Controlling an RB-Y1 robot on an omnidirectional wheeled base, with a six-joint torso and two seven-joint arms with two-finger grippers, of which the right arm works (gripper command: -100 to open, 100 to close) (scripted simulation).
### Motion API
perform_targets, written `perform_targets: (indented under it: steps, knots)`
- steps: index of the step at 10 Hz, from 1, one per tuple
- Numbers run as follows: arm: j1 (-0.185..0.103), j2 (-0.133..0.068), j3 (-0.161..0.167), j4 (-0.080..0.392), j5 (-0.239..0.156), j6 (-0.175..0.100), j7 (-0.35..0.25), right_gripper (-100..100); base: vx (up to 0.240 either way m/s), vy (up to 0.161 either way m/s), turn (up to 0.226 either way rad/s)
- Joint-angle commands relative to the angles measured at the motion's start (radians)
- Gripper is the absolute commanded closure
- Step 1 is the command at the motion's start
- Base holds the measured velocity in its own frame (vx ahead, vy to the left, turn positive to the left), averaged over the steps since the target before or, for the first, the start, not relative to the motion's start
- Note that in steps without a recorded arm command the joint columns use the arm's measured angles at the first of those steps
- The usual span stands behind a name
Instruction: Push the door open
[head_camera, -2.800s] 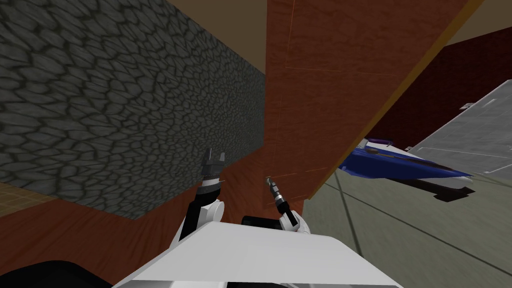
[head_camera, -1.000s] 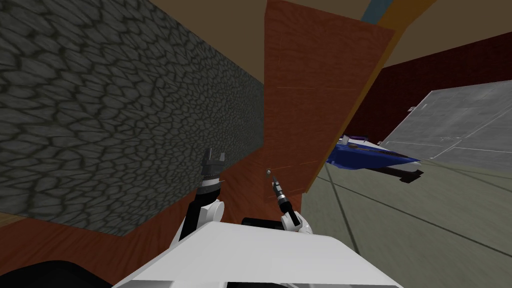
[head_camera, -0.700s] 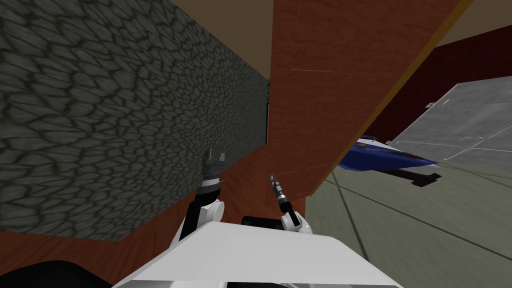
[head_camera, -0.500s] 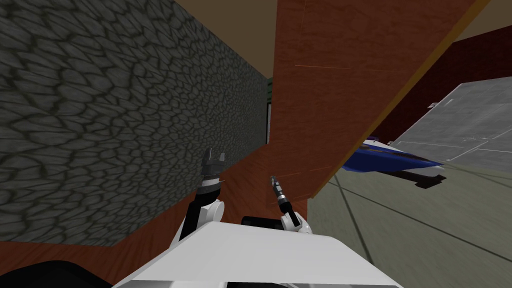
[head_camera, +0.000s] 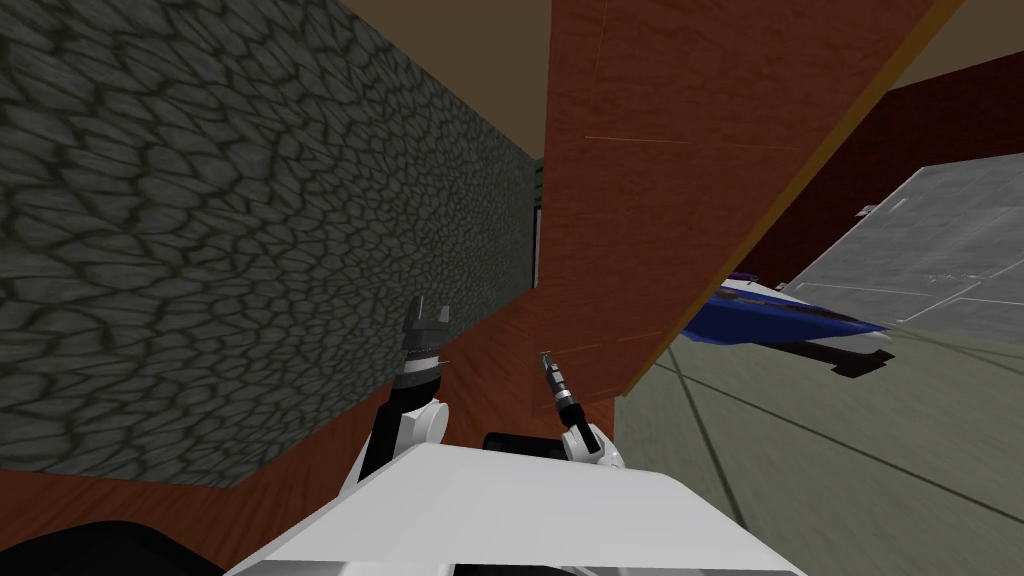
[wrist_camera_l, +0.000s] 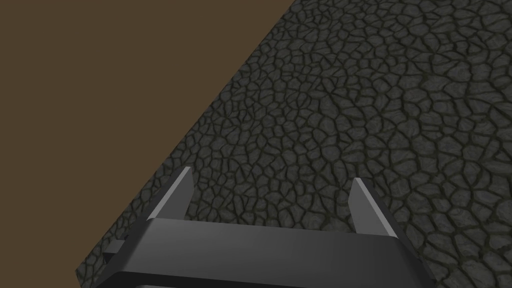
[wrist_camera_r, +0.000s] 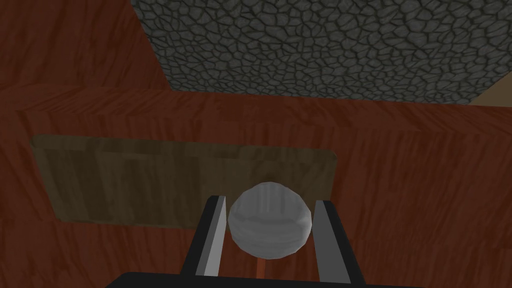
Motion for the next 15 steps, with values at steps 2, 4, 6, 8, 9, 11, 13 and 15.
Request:
perform_targets:
  steps: [2, 4, 6, 8, 9, 11, 13, 15]
  knots:
    - [-0.003, -0.004, -0.017, 0.004, -0.006, 0.002, 0.004, 100, 0.045, 0.023, -0.018]
    - [-0.007, -0.006, -0.035, 0.007, -0.013, 0.003, 0.009, 100, 0.15, 0.104, -0.057]
    - [-0.011, -0.006, -0.058, 0.011, -0.021, 0.005, 0.016, 100, 0.154, 0.105, -0.032]
    - [-0.016, -0.005, -0.081, 0.016, -0.03, 0.007, 0.022, 100, 0.179, 0.136, -0.089]
    - [-0.019, -0.003, -0.097, 0.019, -0.036, 0.008, 0.026, 100, 0.143, 0.121, -0.036]
    - [-0.025, 0.003, -0.125, 0.024, -0.046, 0.011, 0.034, 100, 0.18, 0.113, -0.062]
    - [-0.029, 0.01, -0.144, 0.028, -0.053, 0.012, 0.039, 100, 0.154, 0.106, -0.053]
    - [-0.036, 0.005, -0.154, 0.041, -0.057, 0.008, 0.042, 100, 0.097, 0.049, -0.028]
